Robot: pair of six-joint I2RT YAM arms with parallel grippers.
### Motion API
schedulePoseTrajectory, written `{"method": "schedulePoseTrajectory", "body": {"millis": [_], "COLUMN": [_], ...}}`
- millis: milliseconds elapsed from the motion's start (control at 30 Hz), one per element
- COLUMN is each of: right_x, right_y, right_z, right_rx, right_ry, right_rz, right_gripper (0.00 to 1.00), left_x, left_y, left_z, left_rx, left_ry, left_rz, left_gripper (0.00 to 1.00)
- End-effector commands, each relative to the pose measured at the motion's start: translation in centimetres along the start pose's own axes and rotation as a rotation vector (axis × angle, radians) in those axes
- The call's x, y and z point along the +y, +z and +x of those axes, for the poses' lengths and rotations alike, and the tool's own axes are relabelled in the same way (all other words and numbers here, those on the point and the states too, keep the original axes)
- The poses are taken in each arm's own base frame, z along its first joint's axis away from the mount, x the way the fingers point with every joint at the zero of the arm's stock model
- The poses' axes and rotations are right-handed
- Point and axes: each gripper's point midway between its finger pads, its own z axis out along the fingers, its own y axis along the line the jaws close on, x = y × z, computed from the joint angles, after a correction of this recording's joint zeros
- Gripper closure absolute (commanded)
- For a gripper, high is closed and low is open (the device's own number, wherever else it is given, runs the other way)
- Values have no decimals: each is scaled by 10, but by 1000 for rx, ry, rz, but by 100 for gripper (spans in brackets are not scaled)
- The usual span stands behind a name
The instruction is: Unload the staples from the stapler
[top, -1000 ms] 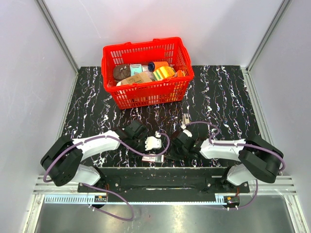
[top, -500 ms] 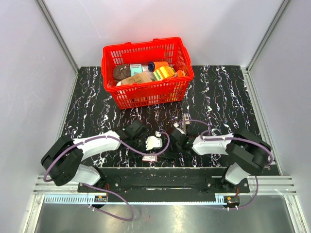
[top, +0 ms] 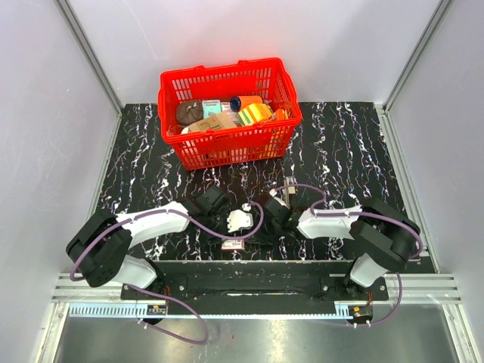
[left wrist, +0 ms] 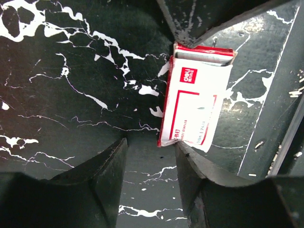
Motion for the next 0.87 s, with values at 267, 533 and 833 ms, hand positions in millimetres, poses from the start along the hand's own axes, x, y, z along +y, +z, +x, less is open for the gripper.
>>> {"method": "schedulePoseTrajectory", "body": {"millis": [267, 533, 833], "right_x": [-21, 16, 47], "right_y": [-42, -67, -93], "right_z": [-26, -47, -61], "right_rx": [-124, -182, -232], "right_ry": [-245, -385, -463], "right_rz": [149, 127, 93], "right_gripper": [44, 1, 1], "left_x": [27, 41, 48], "left_y": [-15, -76, -141], "left_z": [-27, -64, -80], "left_rx": [-46, -139, -239], "left_ry": [-44, -60, -85], "left_rz": [-64, -98, -184], "left_gripper": [44, 17, 1]}}
